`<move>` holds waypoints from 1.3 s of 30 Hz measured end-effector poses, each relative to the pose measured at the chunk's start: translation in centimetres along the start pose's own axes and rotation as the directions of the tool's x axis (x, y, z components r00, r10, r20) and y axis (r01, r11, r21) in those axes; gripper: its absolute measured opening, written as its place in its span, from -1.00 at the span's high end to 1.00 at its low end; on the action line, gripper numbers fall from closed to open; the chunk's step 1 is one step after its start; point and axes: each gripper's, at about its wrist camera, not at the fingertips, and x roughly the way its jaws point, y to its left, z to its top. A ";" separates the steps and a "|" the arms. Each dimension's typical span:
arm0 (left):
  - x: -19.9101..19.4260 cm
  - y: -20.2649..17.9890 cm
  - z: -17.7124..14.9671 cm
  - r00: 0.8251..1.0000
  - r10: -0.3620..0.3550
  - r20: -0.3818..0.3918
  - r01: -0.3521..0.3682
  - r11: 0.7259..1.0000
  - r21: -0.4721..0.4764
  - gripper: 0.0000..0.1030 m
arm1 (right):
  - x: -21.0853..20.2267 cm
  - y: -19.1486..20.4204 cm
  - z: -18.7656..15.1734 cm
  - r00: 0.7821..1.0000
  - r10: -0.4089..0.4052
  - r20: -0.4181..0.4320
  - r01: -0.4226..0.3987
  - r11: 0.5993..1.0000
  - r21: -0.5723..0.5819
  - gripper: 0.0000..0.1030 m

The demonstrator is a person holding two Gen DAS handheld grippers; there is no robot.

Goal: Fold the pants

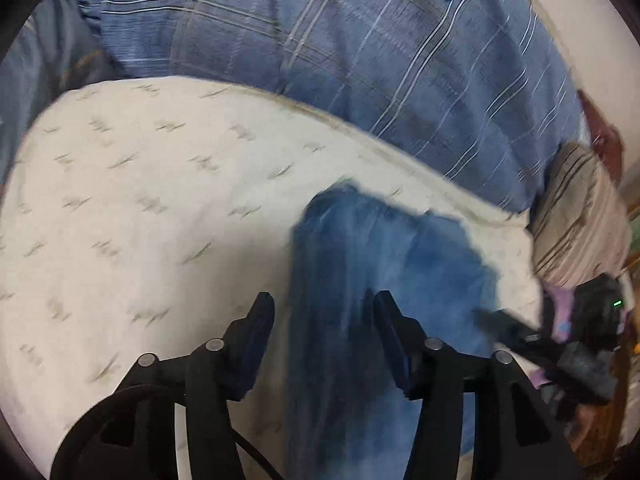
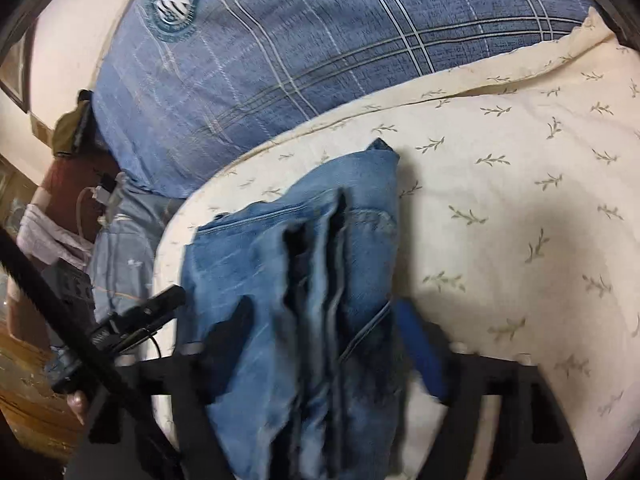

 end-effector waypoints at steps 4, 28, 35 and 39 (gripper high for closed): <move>-0.8 1.0 -3.1 0.998 -0.050 -0.041 0.047 0.996 -0.075 -0.01 | 0.0 -0.4 -3.1 0.999 0.006 -0.043 -0.005 1.000 0.023 -0.66; -0.3 2.3 -1.8 0.997 -0.061 0.037 0.064 0.995 -0.083 0.35 | 2.2 0.7 -3.5 1.000 0.019 -0.019 -0.019 1.000 -0.022 -0.28; -2.1 1.1 -3.5 1.000 -0.017 0.020 0.017 1.000 -0.014 0.07 | -0.2 0.6 -4.4 1.000 0.028 -0.006 -0.028 0.999 -0.020 -0.41; -3.1 0.5 -5.3 0.998 0.039 0.039 -0.040 0.999 0.028 0.11 | -0.2 0.5 -6.1 1.000 0.004 -0.010 -0.004 1.000 -0.002 -0.29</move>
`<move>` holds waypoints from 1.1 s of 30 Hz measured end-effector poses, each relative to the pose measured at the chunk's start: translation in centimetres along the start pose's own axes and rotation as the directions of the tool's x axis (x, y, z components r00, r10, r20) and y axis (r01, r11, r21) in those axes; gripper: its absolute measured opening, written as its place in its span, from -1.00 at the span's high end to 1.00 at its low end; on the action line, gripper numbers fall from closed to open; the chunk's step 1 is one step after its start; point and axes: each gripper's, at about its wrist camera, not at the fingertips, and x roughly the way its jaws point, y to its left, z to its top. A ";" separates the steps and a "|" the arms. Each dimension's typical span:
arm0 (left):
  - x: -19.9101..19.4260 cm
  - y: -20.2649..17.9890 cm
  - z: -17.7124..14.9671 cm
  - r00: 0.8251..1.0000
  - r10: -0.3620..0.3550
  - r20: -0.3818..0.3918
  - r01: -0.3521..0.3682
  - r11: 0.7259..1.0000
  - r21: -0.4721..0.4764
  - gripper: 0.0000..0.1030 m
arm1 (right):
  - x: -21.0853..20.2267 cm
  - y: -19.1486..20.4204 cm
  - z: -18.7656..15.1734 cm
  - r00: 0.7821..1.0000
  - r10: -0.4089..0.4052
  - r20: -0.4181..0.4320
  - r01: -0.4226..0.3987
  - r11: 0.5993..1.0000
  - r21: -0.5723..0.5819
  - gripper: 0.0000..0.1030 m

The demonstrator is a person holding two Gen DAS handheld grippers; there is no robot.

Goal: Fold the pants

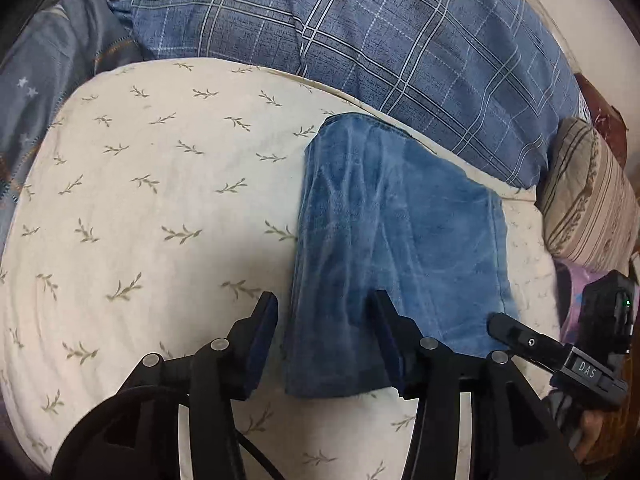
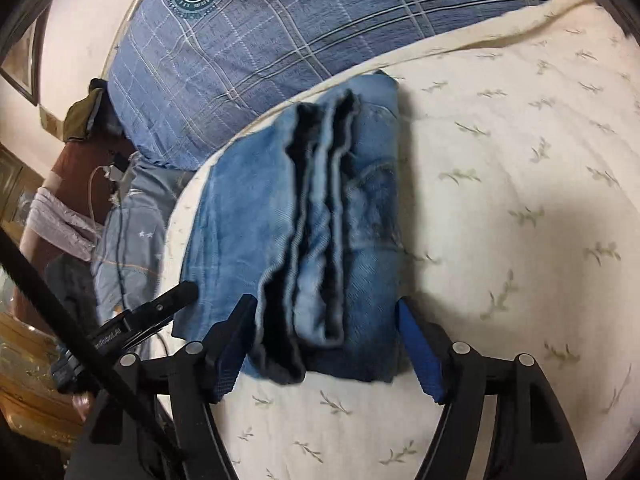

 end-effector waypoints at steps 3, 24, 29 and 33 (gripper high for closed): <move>0.2 -0.6 -0.3 0.999 -0.039 0.005 0.039 0.999 0.008 0.50 | 0.2 0.3 -0.5 0.999 -0.037 0.021 0.038 0.999 -0.039 -0.01; -2.5 -1.7 -7.3 0.987 0.113 0.114 -0.124 0.987 0.098 0.19 | -1.1 3.5 -5.4 0.928 -0.296 0.227 0.343 0.917 -0.205 0.05; -0.8 -1.1 -6.3 0.989 0.098 0.109 -0.104 0.993 0.050 0.86 | 0.1 3.8 -5.6 0.901 -0.372 0.223 0.419 0.878 -0.232 0.82; -2.1 -1.9 -6.4 0.982 0.079 0.174 -0.096 0.991 0.092 0.93 | -1.5 3.4 -5.4 0.929 -0.284 0.235 0.331 0.924 -0.190 0.86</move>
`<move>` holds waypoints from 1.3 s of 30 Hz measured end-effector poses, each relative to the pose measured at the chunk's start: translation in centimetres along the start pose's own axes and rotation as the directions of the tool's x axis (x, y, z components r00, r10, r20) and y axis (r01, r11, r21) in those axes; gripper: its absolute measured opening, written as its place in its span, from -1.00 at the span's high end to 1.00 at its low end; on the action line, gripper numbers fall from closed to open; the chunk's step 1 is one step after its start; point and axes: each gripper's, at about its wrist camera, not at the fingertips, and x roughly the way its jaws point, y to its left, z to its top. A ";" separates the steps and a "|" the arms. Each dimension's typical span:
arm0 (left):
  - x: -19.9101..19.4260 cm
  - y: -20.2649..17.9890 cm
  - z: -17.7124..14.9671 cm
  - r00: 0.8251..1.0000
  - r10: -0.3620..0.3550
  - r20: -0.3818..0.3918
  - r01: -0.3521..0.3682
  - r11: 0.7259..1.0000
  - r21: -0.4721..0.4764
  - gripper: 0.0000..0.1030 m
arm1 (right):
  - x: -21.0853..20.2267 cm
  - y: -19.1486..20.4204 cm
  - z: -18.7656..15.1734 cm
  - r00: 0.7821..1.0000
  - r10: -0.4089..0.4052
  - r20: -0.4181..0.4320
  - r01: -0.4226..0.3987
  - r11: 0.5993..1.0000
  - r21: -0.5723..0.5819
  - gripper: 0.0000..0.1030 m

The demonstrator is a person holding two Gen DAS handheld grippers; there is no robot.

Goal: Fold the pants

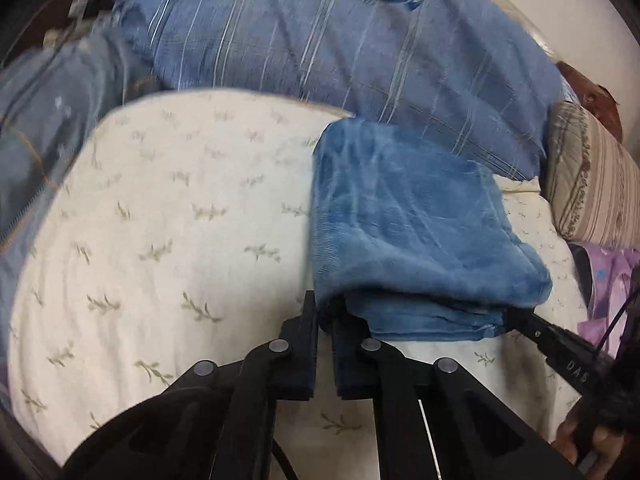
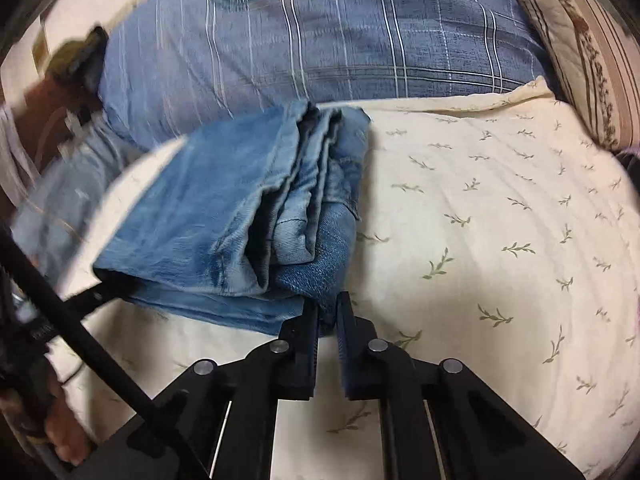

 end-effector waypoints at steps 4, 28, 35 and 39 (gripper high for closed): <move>2.4 1.3 -0.5 0.996 0.016 -0.093 -0.021 0.998 -0.058 0.92 | 2.0 -0.4 -0.4 0.997 -0.041 -0.069 0.041 0.999 -0.009 0.86; -5.1 -2.3 -4.9 0.980 0.198 0.028 -0.200 0.973 0.116 -0.13 | -2.7 3.0 -5.2 0.995 0.058 -0.078 -0.058 0.998 0.004 -0.39; -6.1 -3.0 -5.6 0.966 0.244 0.092 -0.256 0.952 0.166 -0.15 | -3.6 2.9 -4.9 0.998 0.052 -0.035 -0.051 0.999 0.017 -0.39; -6.8 -3.1 -6.3 0.966 0.243 0.089 -0.255 0.952 0.170 -0.15 | -4.2 2.7 -4.9 0.999 0.044 -0.020 -0.043 0.999 0.033 -0.39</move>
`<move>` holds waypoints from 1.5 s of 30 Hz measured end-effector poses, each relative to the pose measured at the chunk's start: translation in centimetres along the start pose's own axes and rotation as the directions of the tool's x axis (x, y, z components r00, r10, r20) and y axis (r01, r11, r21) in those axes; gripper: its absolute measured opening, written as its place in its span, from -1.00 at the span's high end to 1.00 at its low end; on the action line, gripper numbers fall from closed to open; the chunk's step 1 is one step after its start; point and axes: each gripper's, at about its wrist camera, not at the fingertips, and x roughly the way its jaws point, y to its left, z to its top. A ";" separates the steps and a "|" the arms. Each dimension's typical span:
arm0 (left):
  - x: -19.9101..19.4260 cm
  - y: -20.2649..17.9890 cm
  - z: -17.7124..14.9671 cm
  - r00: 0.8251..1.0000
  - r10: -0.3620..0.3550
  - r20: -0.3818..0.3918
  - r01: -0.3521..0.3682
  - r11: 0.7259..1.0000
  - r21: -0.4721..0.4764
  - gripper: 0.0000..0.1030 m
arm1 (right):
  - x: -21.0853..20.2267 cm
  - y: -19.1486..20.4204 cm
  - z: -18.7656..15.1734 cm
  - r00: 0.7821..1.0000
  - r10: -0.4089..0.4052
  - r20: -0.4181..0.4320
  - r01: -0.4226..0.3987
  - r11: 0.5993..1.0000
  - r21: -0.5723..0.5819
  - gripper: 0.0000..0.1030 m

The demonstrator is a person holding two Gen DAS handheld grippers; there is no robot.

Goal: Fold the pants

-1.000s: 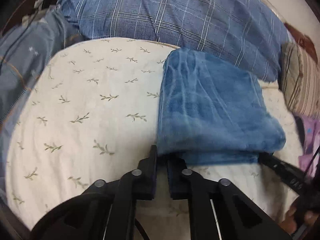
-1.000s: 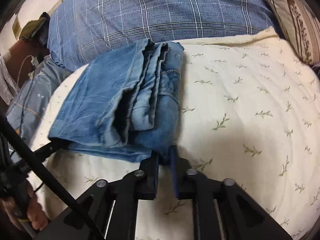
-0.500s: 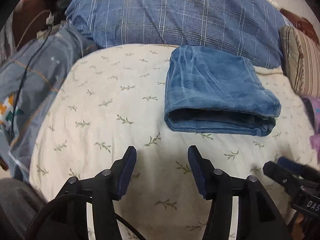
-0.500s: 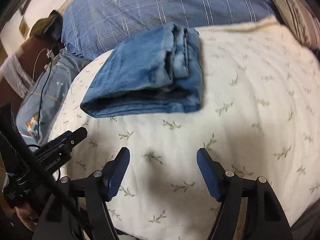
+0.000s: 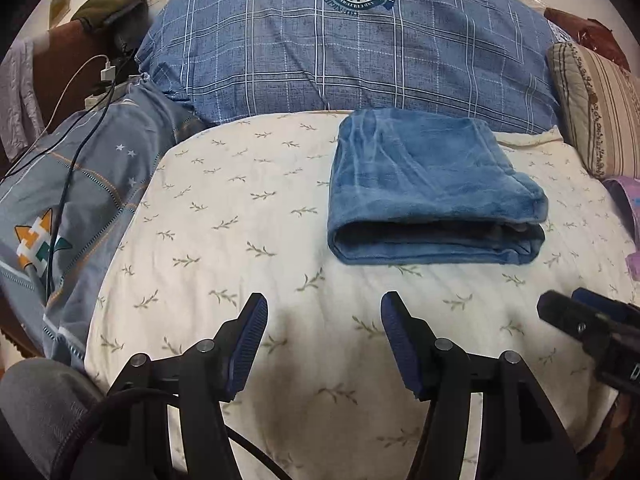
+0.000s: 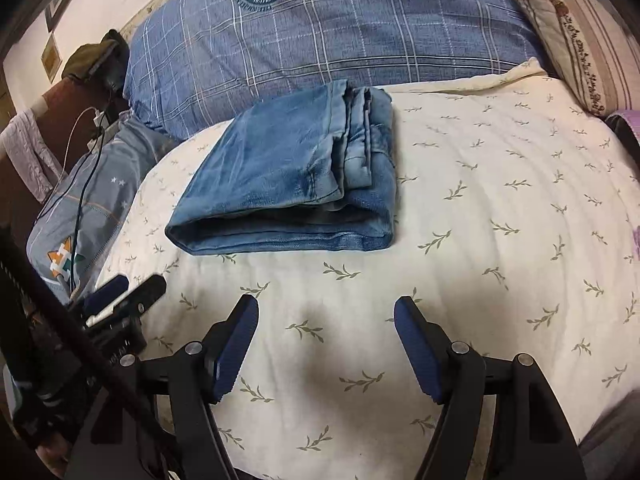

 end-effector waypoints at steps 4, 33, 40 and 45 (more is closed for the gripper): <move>-1.7 0.2 -0.5 0.999 -0.003 0.033 0.004 1.000 -0.012 -0.19 | -1.2 0.0 -0.4 1.000 0.009 0.015 -0.009 1.000 0.024 -0.39; -4.4 -0.4 -1.8 0.986 0.040 0.165 -0.038 0.999 -0.016 -0.41 | -4.1 1.9 -1.1 0.983 -0.068 0.169 0.082 0.994 -0.075 -0.49; -4.1 -0.8 -1.8 0.988 0.038 0.147 -0.035 0.999 -0.021 -0.43 | -3.8 1.8 -1.2 0.986 -0.061 0.157 0.072 0.995 -0.068 -0.50; -4.4 -1.2 -1.9 0.987 0.043 0.153 -0.040 0.999 -0.028 -0.44 | -3.8 2.0 -1.2 0.985 -0.063 0.159 0.076 0.994 -0.076 -0.50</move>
